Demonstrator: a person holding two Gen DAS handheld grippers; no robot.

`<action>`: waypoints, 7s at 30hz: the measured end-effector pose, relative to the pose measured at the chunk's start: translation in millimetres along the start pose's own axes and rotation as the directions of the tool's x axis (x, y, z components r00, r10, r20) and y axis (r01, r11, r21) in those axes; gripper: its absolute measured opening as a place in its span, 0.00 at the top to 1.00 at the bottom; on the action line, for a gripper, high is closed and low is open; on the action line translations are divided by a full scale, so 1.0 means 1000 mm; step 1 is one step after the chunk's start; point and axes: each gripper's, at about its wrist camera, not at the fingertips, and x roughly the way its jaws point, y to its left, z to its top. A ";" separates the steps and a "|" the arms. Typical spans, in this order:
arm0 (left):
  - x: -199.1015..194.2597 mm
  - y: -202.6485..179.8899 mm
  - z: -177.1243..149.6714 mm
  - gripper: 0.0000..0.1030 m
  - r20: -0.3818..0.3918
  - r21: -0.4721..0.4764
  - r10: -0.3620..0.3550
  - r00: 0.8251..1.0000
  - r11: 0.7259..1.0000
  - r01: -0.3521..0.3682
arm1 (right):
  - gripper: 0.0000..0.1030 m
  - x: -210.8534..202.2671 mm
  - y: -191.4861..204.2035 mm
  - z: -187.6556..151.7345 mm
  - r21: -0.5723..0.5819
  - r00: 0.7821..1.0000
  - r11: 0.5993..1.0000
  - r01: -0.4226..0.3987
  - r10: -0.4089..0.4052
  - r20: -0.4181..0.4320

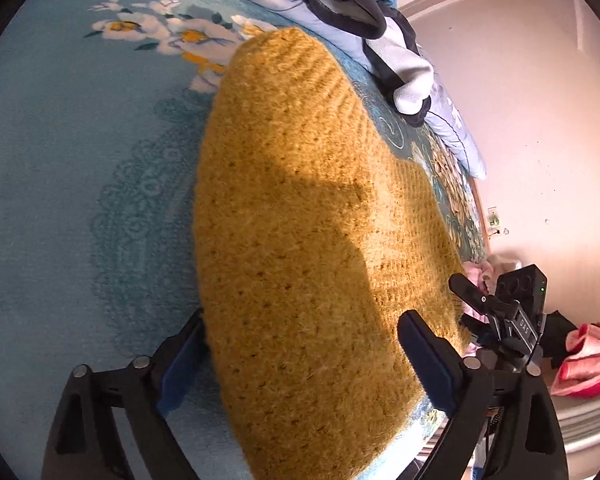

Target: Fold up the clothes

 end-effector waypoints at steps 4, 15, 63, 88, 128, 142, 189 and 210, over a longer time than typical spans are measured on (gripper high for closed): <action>0.009 -0.006 0.004 0.00 -0.001 0.017 0.000 1.000 1.000 0.000 | 0.22 0.007 0.003 0.003 -0.011 1.000 1.000 -0.002 0.002 -0.008; 0.008 -0.002 0.006 0.15 0.030 -0.041 -0.011 0.999 0.999 0.013 | 0.35 0.008 -0.003 0.004 0.040 0.999 0.999 -0.036 0.036 0.014; -0.079 -0.207 -0.031 0.61 0.129 0.352 -0.232 0.964 0.919 0.174 | 0.67 -0.214 0.058 -0.011 -0.182 0.967 0.982 -0.050 0.093 0.239; 0.090 -0.435 -0.051 0.62 -0.134 0.391 -0.424 0.896 0.808 0.440 | 0.67 -0.437 -0.090 0.052 -0.063 0.923 0.979 0.196 -0.163 0.348; 0.139 -0.404 -0.095 0.41 -0.022 0.439 -0.222 0.975 0.874 0.209 | 0.42 -0.428 -0.208 0.059 0.085 0.864 0.919 0.385 -0.392 0.318; 0.149 -0.475 -0.092 0.37 -0.001 0.662 -0.156 0.988 0.740 0.118 | 0.40 -0.420 -0.134 0.002 -0.050 0.837 0.890 0.452 -0.405 0.368; 0.130 -0.392 -0.162 0.11 0.054 0.688 0.003 0.999 0.724 -0.039 | 0.26 -0.362 -0.099 -0.083 0.120 0.749 0.853 0.509 -0.507 0.427; 0.092 -0.341 -0.163 0.00 0.134 0.670 0.035 0.990 0.733 -0.116 | 0.00 -0.316 -0.038 -0.136 0.238 0.631 0.798 0.553 -0.588 0.506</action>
